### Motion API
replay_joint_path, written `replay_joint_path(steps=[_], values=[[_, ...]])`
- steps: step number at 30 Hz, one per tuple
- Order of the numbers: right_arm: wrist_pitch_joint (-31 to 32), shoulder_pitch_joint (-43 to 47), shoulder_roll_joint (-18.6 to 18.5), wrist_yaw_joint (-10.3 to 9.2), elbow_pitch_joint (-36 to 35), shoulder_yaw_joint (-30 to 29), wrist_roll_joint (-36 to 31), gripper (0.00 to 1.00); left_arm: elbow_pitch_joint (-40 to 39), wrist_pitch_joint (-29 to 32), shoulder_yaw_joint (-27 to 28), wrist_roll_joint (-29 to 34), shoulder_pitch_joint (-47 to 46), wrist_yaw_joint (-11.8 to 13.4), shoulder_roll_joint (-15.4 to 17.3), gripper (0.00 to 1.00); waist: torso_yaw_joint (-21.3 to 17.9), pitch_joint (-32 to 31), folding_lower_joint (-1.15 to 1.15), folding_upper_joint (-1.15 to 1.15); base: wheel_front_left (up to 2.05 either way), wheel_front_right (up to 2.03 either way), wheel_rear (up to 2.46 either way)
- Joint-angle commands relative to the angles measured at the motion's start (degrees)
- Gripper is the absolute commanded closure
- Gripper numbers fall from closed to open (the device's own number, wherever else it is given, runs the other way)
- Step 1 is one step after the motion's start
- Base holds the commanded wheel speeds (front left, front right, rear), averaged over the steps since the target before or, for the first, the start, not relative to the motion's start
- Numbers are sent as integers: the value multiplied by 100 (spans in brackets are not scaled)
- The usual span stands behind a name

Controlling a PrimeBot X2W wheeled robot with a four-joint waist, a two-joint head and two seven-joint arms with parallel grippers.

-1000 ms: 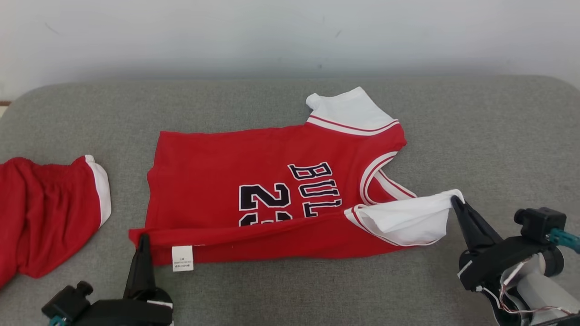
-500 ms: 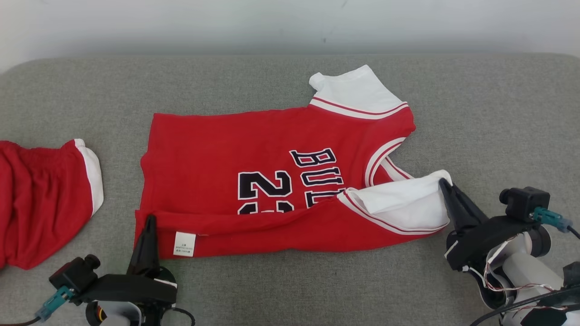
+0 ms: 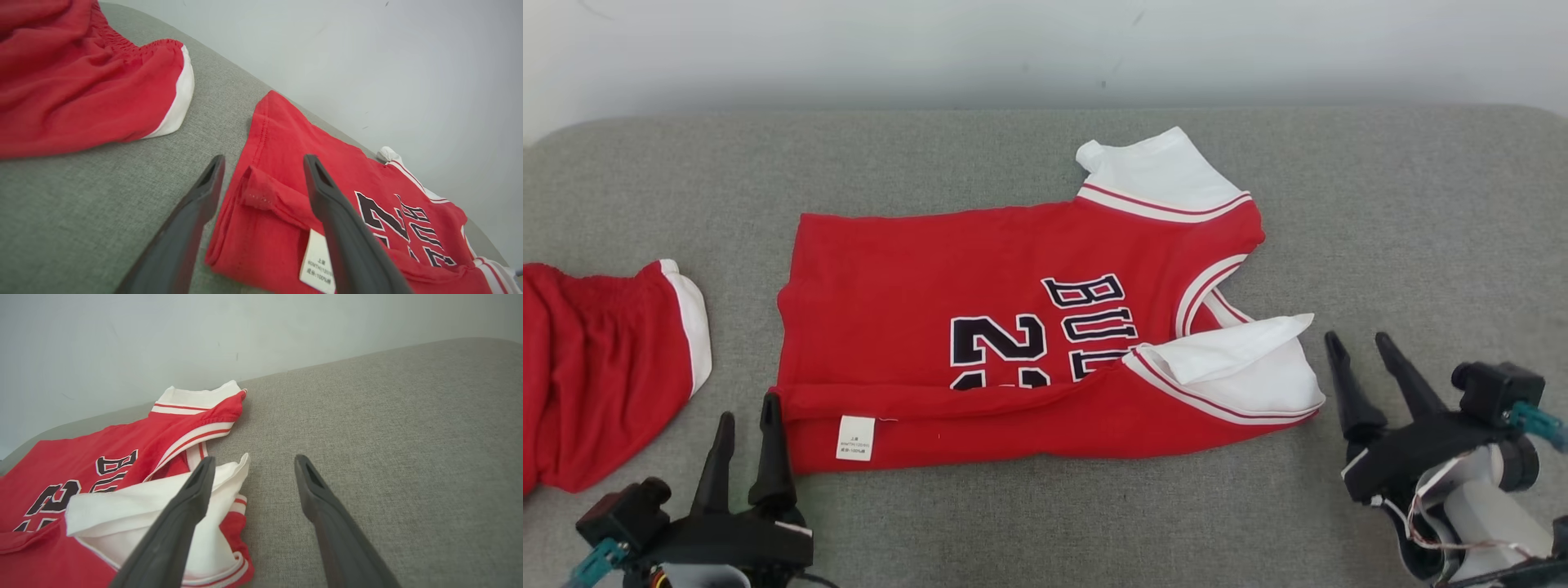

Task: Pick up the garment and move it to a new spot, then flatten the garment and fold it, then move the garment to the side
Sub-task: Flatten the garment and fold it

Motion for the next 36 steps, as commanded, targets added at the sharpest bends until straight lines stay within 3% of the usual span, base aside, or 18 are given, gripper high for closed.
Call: replay_joint_path(steps=[1,7,16,36], values=[[-27,155,56,-6,-35,-32,-63,0,-50,-22,52,212,158,0,7,0,-11,-78,0,-1,0,0,0],[-27,606,244,-6,-81,-167,-187,0,-238,-22,217,663,558,0,-33,0,-18,-279,0,-1,0,0,0],[-27,997,449,-6,-38,-175,-204,0,-257,-22,281,467,974,0,-33,0,-35,-439,0,-1,0,0,0],[-27,650,577,-6,322,-337,-604,0,-191,-22,-6,338,861,0,-35,0,213,-236,0,-1,0,0,0]])
